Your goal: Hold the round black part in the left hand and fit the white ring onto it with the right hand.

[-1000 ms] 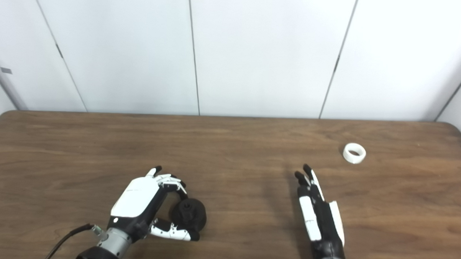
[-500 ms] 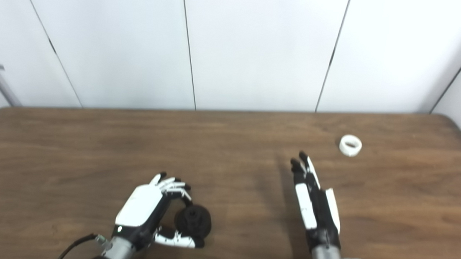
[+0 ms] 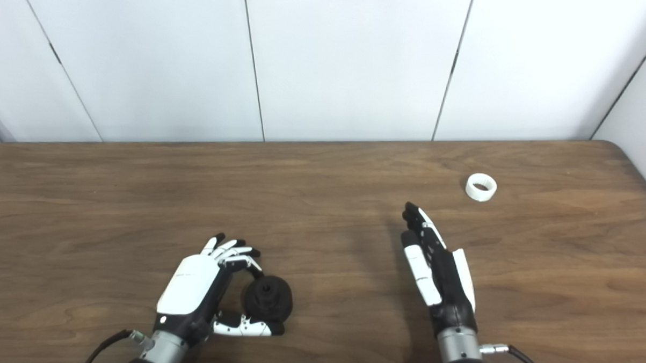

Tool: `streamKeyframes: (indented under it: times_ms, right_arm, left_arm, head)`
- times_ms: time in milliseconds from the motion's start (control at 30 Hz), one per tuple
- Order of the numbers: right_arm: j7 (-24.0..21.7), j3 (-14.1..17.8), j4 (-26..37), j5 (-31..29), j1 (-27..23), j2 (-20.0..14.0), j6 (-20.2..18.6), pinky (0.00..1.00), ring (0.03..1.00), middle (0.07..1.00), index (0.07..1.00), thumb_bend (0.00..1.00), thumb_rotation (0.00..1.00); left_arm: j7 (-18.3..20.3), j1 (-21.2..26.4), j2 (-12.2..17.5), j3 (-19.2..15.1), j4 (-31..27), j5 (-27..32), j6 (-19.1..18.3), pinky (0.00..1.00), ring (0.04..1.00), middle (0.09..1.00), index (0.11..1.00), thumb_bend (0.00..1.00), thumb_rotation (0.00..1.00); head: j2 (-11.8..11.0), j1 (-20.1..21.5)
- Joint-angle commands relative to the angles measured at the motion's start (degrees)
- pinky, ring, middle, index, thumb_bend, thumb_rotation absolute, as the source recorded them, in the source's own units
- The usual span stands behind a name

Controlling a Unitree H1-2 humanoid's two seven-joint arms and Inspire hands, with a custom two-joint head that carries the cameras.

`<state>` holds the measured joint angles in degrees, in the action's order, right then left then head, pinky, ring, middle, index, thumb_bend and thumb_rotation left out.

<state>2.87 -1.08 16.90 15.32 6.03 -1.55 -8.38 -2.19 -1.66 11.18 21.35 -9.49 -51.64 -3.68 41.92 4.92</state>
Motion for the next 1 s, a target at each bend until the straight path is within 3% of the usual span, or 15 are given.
streamKeyframes:
  times_ms: [0, 100, 267, 767, 967]
  right_arm:
    - [1.1, 0.0, 2.8, 1.8, -2.2, -0.1, 0.8, 0.85, 0.869, 0.856, 0.823, 0.65, 0.51]
    - [2.8, 0.6, 2.9, 5.0, -3.5, -0.1, -0.2, 0.87, 0.856, 0.832, 0.774, 0.70, 0.36]
    - [4.0, 1.4, 2.5, 12.0, -6.7, -2.4, -2.3, 0.89, 0.863, 0.831, 0.696, 0.78, 0.24]
    - [2.4, 6.0, -2.6, 12.9, -15.6, -10.3, -6.9, 0.81, 0.854, 0.842, 0.668, 0.87, 0.20]
    - [1.8, 5.8, -6.5, 14.5, -18.7, -14.8, -8.2, 0.87, 0.882, 0.866, 0.689, 0.87, 0.22]
  left_arm:
    - [0.7, -0.7, 0.4, 0.2, 1.1, -0.5, -0.2, 1.00, 0.888, 0.789, 0.483, 0.52, 0.06]
    - [0.3, -0.8, 0.4, 0.2, 1.3, -0.5, 0.1, 1.00, 0.883, 0.786, 0.483, 0.52, 0.05]
    - [0.0, -1.0, 0.6, 0.2, 1.4, -0.7, 0.3, 1.00, 0.878, 0.783, 0.483, 0.52, 0.06]
    - [0.9, -1.1, 1.5, -1.3, 0.5, 0.1, 0.3, 1.00, 0.867, 0.770, 0.483, 0.52, 0.05]
    - [0.9, -1.1, 1.5, -1.6, 0.6, 0.1, 0.6, 1.00, 0.864, 0.764, 0.483, 0.52, 0.05]
  head:
    - [0.2, 0.6]
    - [0.3, 0.8]
    - [0.6, 2.0]
    - [1.1, 4.2]
    - [1.1, 5.3]
